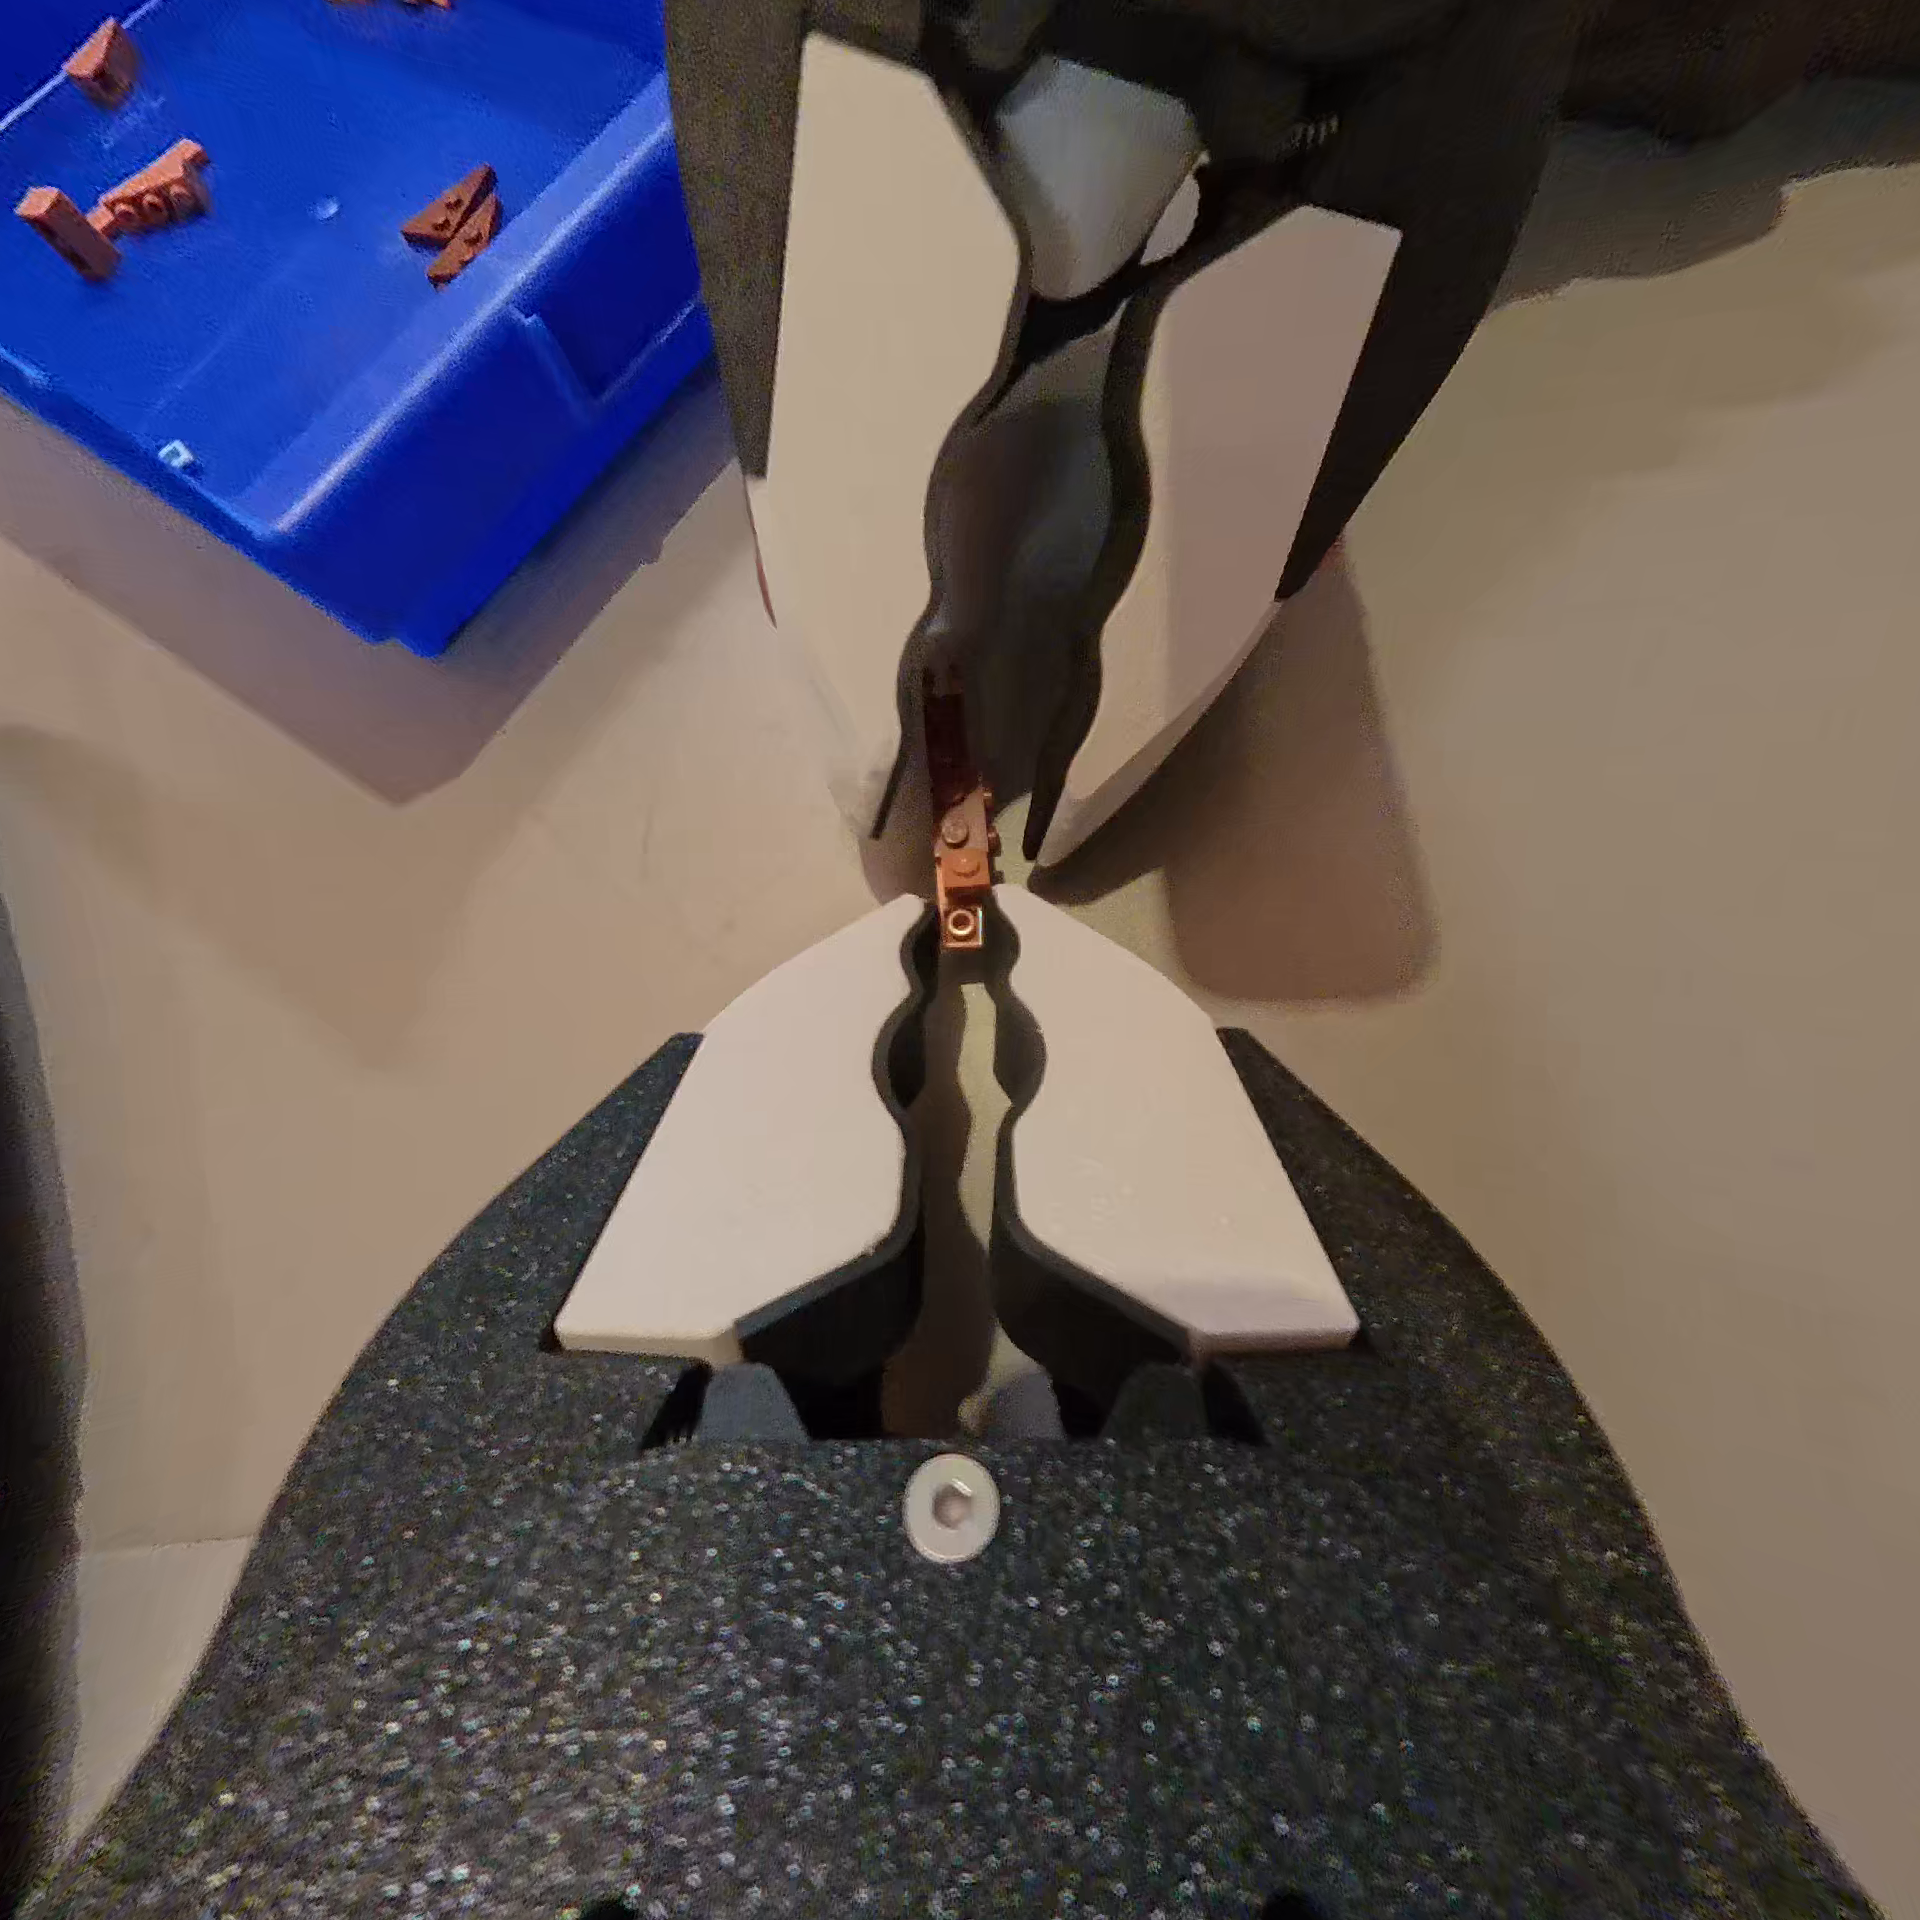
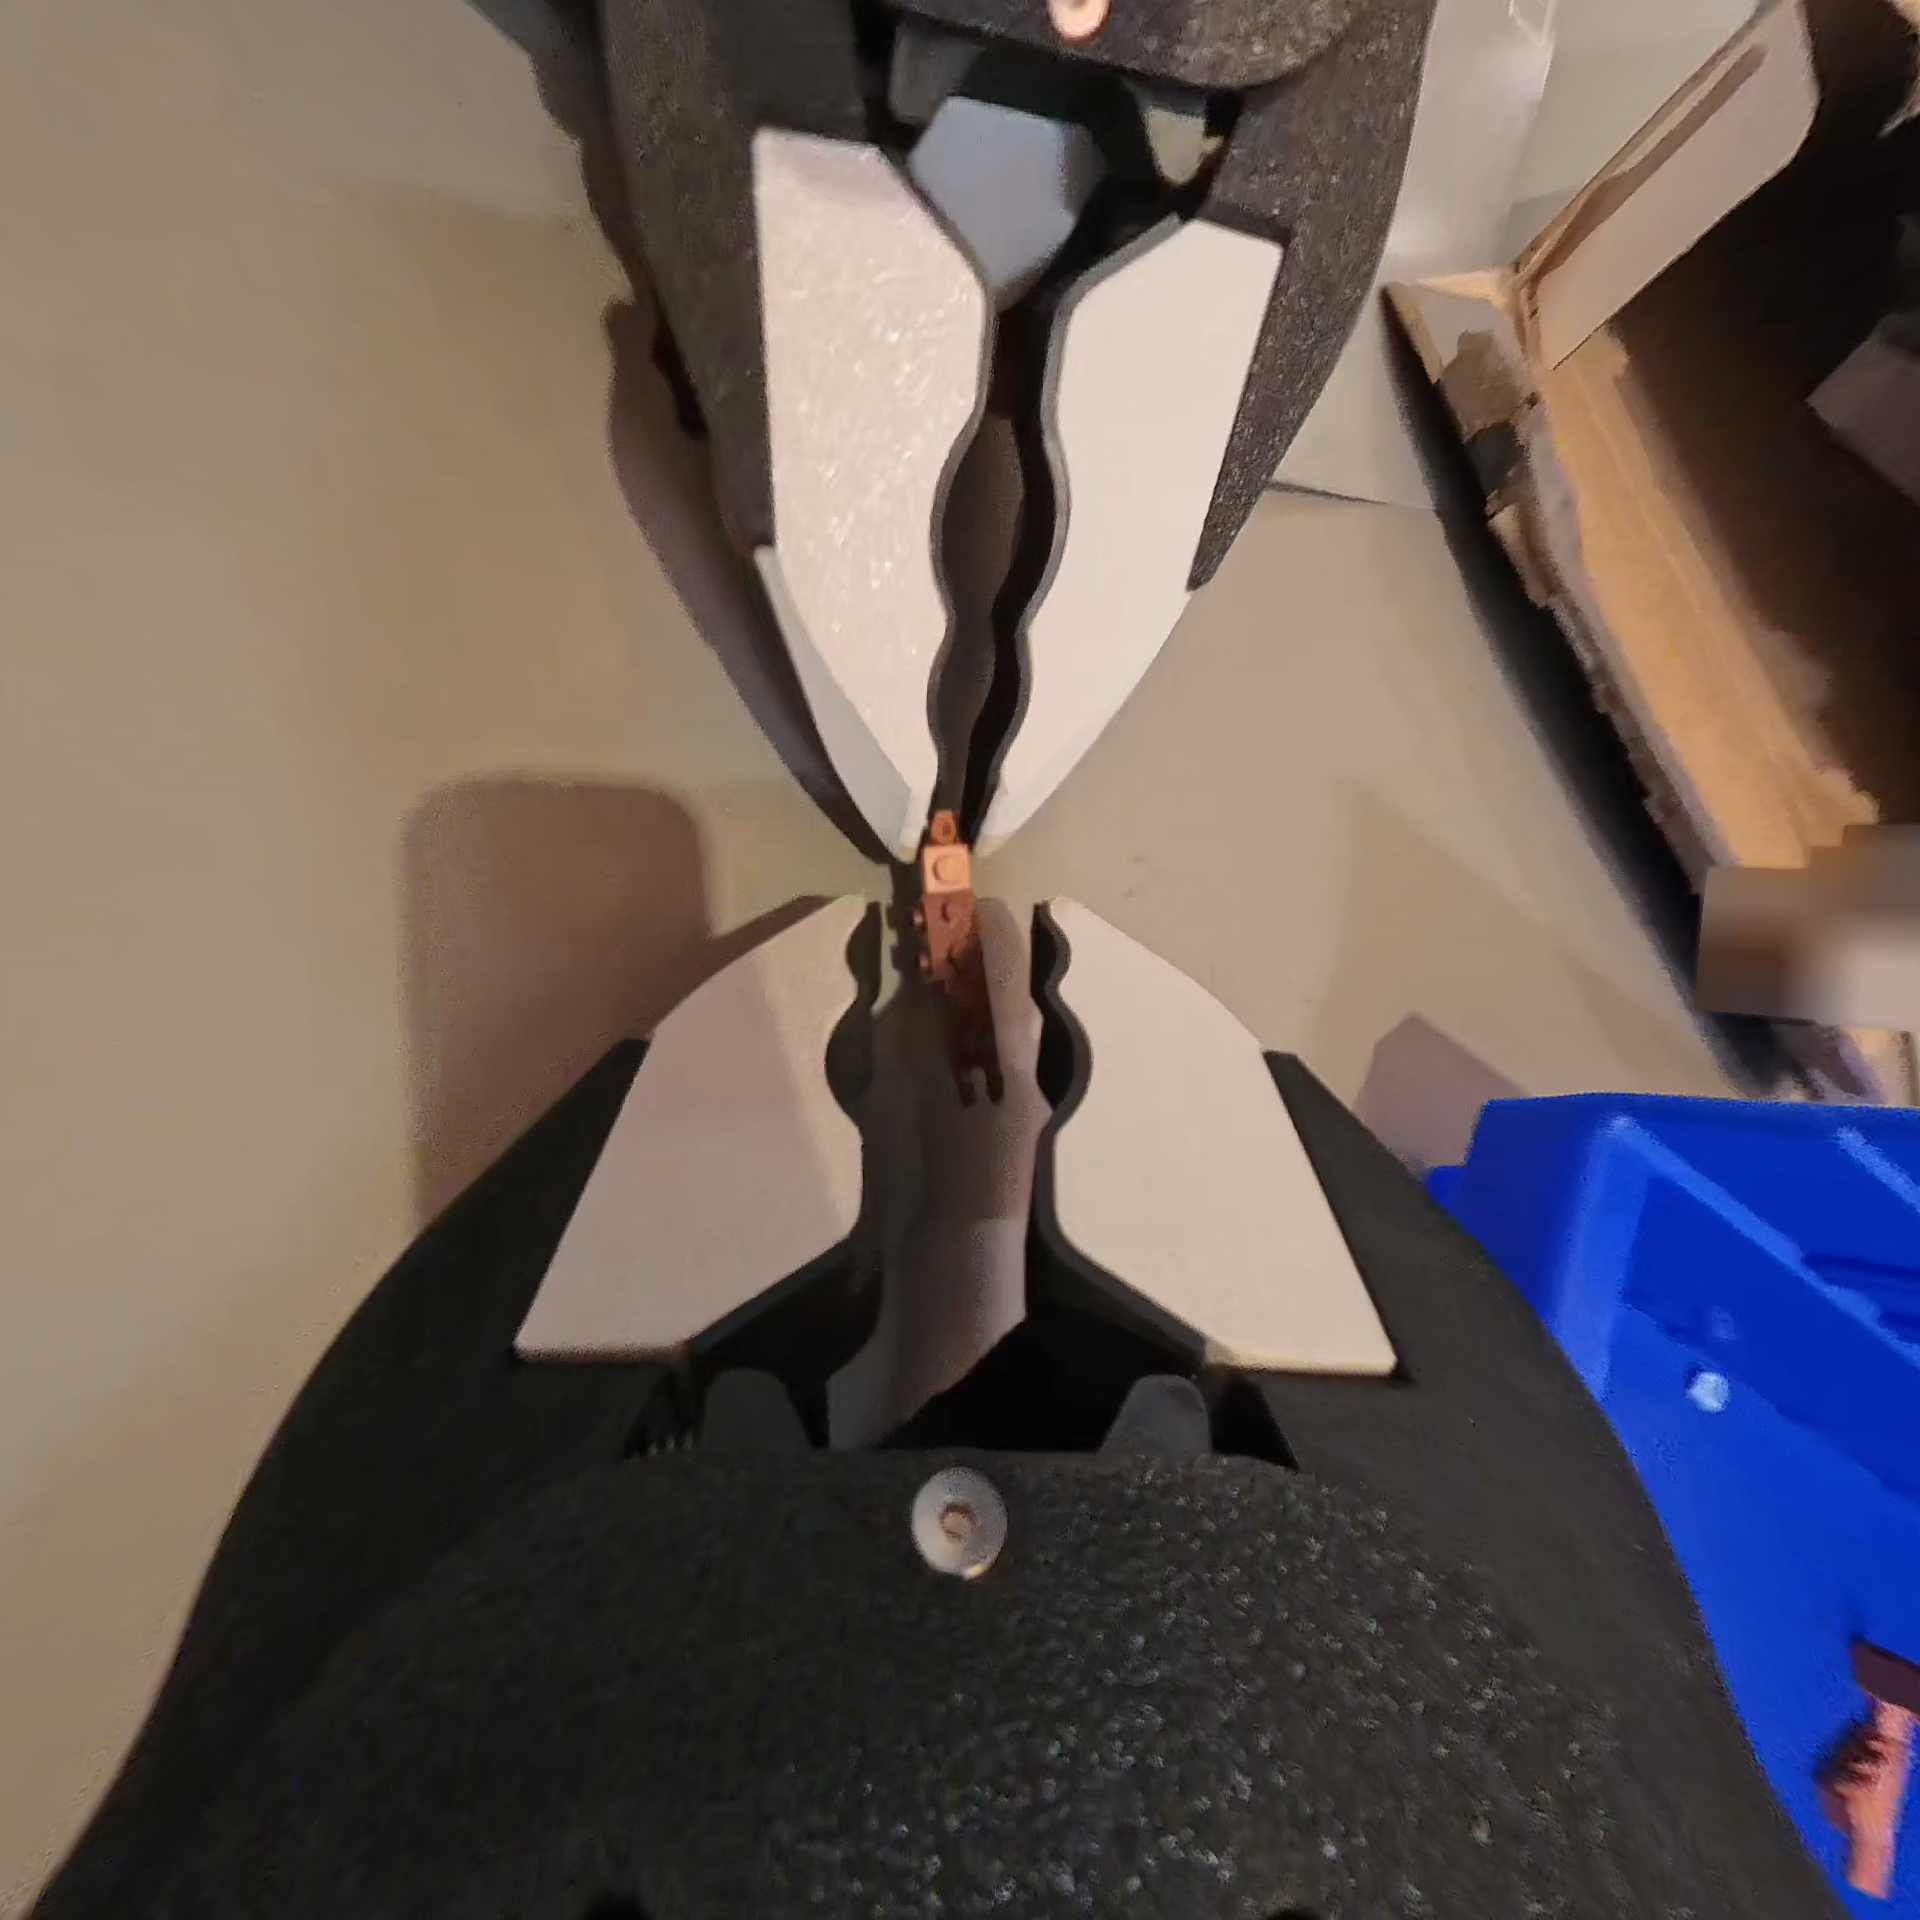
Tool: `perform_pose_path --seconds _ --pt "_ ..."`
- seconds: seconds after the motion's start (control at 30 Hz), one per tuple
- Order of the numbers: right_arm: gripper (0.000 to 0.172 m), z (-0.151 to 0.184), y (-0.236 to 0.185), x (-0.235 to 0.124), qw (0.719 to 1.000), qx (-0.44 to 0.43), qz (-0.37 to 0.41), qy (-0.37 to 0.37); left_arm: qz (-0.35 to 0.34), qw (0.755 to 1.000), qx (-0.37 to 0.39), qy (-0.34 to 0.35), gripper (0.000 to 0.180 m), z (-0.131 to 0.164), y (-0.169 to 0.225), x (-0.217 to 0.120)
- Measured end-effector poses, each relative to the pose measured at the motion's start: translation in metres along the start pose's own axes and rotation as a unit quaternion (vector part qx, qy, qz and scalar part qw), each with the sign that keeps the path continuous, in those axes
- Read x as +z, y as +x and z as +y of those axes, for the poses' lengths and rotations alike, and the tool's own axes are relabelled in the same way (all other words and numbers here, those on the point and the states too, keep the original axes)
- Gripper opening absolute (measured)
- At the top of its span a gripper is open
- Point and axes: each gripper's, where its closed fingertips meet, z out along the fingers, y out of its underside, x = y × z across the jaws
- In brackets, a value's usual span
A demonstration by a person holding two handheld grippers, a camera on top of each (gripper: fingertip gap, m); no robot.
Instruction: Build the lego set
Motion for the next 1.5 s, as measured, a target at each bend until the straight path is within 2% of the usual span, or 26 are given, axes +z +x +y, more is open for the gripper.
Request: perform_pose_path --seconds 0.17,0.3,0.4,0.67,1.2,1.3,1.37,1.5 --pt "0.035 0.000 0.012 -0.003 0.989 -0.126 0.081 0.017 0.015 0.999 -0.039 0.011 0.007 0.004 -0.007 -0.010" --pt "0.037 -0.014 0.017 -0.005 0.956 -0.243 0.159 0.030 0.026 0.997 -0.061 0.026 0.007 0.002 -0.010 -0.019" --pt "0.035 -0.017 0.019 -0.001 0.941 -0.281 0.188 0.022 0.028 0.997 -0.065 0.031 0.007 0.000 -0.010 -0.024" --pt "0.014 -0.022 0.020 0.006 0.926 -0.308 0.218 0.022 0.030 0.997 -0.063 0.037 0.007 -0.003 -0.008 -0.028" --pt "0.013 -0.025 0.023 0.004 0.927 -0.295 0.227 0.037 0.012 0.998 -0.040 0.050 0.011 -0.007 -0.012 -0.032" --pt "0.013 -0.024 0.025 0.003 0.933 -0.279 0.223 0.041 -0.018 0.998 0.008 0.052 0.026 -0.007 -0.016 -0.035" --pt "0.013 -0.025 0.025 0.001 0.939 -0.263 0.218 0.048 -0.050 0.995 0.068 0.049 0.033 -0.005 -0.018 -0.038" --pt "0.013 -0.025 0.028 -0.001 0.944 -0.243 0.217 0.052 -0.111 0.975 0.183 0.068 0.032 -0.015 -0.017 -0.040"
